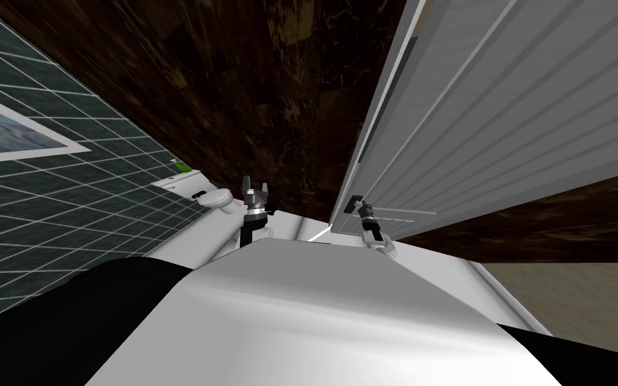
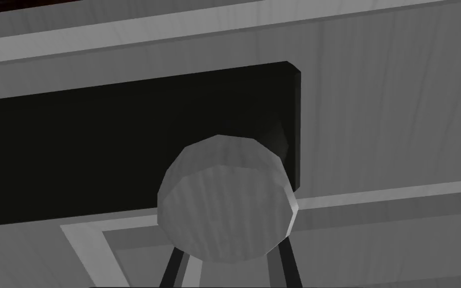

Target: Pull the door open

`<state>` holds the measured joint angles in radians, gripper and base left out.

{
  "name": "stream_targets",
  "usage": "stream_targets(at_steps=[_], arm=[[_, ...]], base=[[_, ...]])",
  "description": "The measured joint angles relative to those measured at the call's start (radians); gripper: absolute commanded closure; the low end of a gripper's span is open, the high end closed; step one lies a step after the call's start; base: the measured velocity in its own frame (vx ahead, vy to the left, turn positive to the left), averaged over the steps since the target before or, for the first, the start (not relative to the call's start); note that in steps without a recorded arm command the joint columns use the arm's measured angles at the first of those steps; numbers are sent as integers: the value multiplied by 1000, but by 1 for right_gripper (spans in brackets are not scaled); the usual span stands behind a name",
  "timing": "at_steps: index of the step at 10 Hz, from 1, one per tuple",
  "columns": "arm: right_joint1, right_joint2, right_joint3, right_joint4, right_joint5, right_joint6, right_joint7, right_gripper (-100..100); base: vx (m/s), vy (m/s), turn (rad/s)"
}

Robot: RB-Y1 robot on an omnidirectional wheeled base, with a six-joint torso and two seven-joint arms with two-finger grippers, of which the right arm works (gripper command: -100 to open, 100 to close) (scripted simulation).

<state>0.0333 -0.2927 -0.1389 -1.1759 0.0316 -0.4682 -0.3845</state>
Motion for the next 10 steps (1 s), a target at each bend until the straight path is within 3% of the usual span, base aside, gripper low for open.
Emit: stream_targets(at_steps=[10], arm=[[1,25,7,-17,-124,51,-232,100]], base=[[-63,-34,86]])
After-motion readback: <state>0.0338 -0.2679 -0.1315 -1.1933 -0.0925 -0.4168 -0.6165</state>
